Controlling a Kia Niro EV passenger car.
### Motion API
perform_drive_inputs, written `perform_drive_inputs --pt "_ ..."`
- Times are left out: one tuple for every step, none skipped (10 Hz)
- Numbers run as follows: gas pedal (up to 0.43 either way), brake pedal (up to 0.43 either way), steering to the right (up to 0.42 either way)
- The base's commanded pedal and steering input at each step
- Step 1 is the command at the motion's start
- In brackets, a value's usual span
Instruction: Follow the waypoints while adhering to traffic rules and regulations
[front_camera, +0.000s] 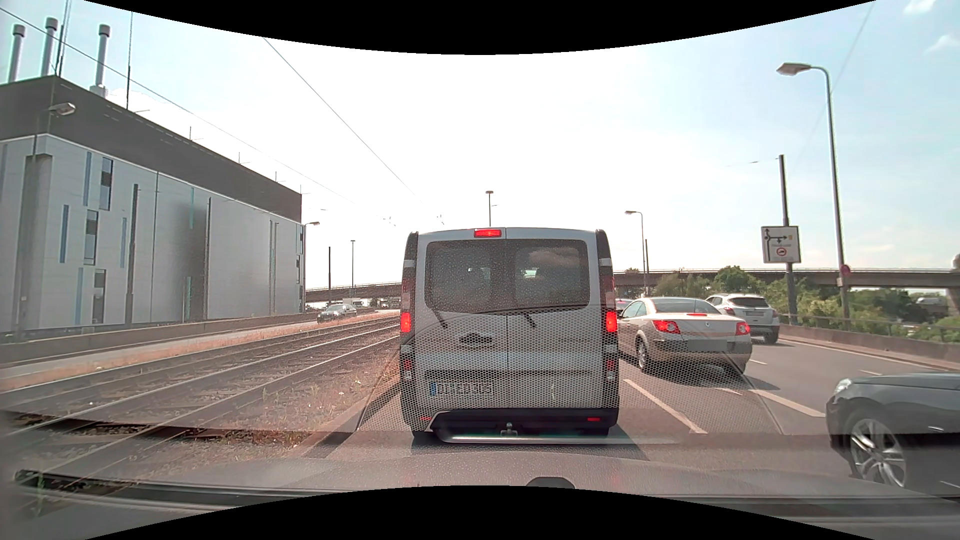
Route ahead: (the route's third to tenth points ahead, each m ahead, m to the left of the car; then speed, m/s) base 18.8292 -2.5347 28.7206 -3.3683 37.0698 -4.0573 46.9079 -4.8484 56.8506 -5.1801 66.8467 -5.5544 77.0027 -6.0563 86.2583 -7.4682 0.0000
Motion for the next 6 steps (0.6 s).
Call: perform_drive_inputs --pt "0.000 0.299 -0.014" --pt "0.000 0.299 -0.014" --pt "0.000 0.299 -0.014" --pt "0.000 0.299 -0.014" --pt "0.000 0.299 -0.014" --pt "0.000 0.299 -0.014"
